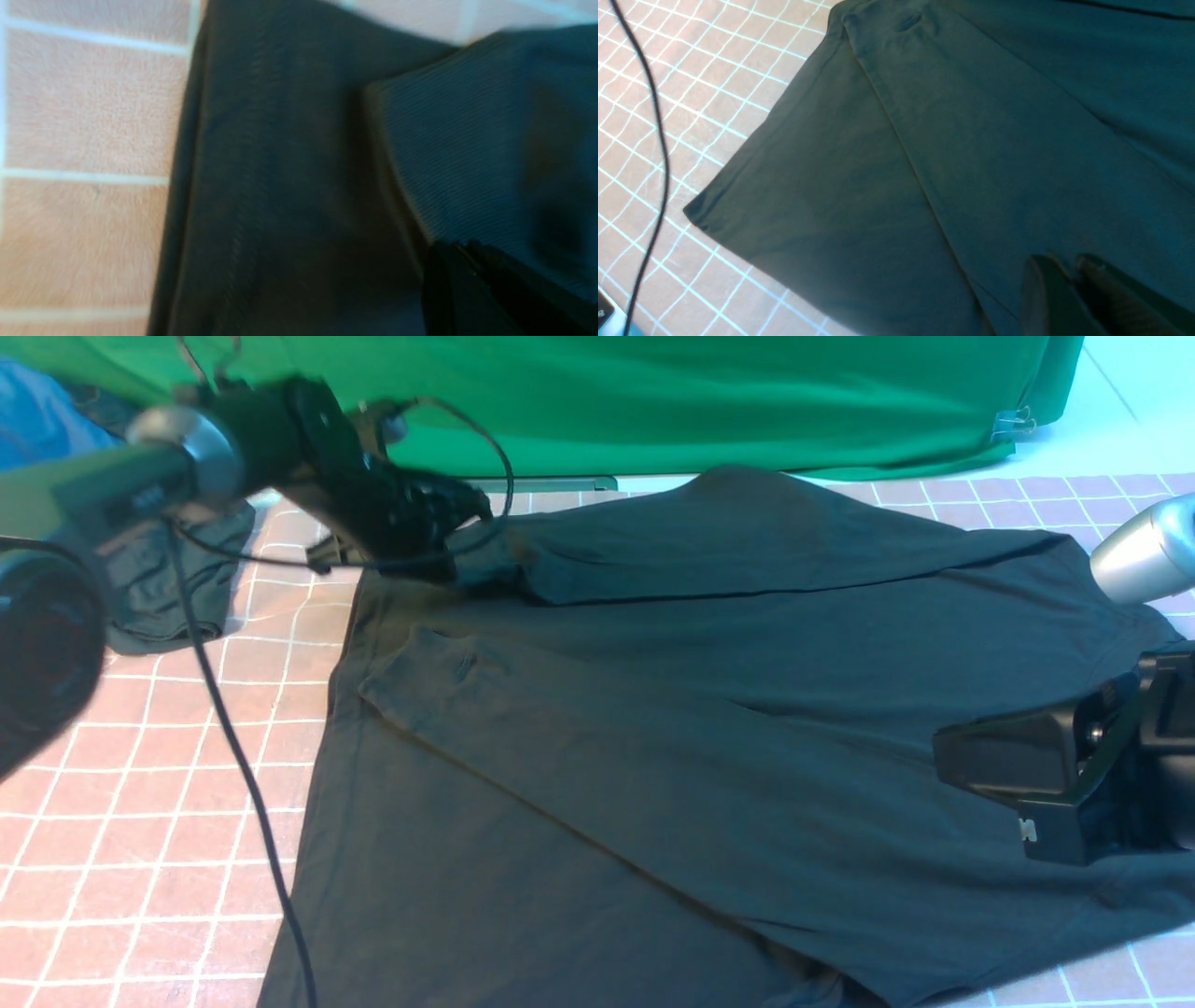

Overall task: Fold a long-sleeved shirt over a pink coffee tablecloth.
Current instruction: 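Fold the left side of the dark shirt inward over its body with the left gripper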

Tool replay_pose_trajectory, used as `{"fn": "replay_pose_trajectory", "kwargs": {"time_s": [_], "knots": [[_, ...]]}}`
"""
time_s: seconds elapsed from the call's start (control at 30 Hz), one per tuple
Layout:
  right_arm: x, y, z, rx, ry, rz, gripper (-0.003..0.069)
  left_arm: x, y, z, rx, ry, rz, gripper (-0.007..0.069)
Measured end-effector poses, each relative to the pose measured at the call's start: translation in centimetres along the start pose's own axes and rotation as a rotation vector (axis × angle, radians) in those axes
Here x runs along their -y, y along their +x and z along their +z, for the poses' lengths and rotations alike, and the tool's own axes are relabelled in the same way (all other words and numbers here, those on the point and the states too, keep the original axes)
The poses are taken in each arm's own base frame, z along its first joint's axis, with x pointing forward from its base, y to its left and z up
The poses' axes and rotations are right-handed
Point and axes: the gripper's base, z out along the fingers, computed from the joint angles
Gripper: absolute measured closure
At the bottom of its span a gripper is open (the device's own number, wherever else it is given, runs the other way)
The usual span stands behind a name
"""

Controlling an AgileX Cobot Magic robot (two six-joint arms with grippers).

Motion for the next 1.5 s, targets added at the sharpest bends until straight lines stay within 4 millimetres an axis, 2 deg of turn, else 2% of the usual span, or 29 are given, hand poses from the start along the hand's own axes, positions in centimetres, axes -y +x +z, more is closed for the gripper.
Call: {"fn": "replay_pose_trajectory", "kwargs": {"time_s": [0.03, 0.1, 0.13, 0.2, 0.43, 0.67, 0.8, 1.1, 1.37, 1.5], "knots": [[0.0, 0.0, 0.0, 0.000, 0.000, 0.000, 0.0547, 0.1, -0.1, -0.2, 0.002, 0.001, 0.001, 0.0611], [0.0, 0.0, 0.0, 0.000, 0.000, -0.001, 0.0547, 0.8, -0.7, -3.0, 0.022, 0.016, 0.010, 0.0611], [0.0, 0.0, 0.0, 0.000, 0.000, -0.001, 0.0547, 0.9, -0.8, -3.4, 0.025, 0.018, 0.012, 0.0611], [0.0, 0.0, 0.0, 0.000, 0.000, -0.001, 0.0542, 1.5, -1.0, -5.9, 0.029, 0.028, 0.021, 0.0611], [0.7, 0.0, 0.0, -0.003, 0.079, -0.052, 0.0536, 2.3, -0.7, -10.1, -0.010, 0.037, 0.038, 0.0611], [1.9, 0.0, -0.2, -0.009, 0.205, -0.081, 0.0536, 2.4, 0.4, -12.0, -0.059, 0.034, 0.041, 0.0611], [2.5, -0.1, -0.3, 0.003, 0.277, -0.079, 0.0536, 1.8, 2.6, -12.4, -0.113, 0.018, 0.030, 0.0611], [3.2, -0.4, -0.6, 0.028, 0.365, -0.089, 0.0535, 1.3, 5.7, -14.8, -0.127, 0.022, 0.012, 0.0611], [3.6, -0.6, -0.8, 0.049, 0.413, -0.088, 0.0526, 0.7, 7.9, -15.4, -0.159, 0.016, -0.015, 0.0611], [3.7, -0.6, -0.8, 0.053, 0.418, -0.084, 0.0516, 0.4, 8.8, -15.1, -0.187, 0.005, -0.053, 0.0611]]}}
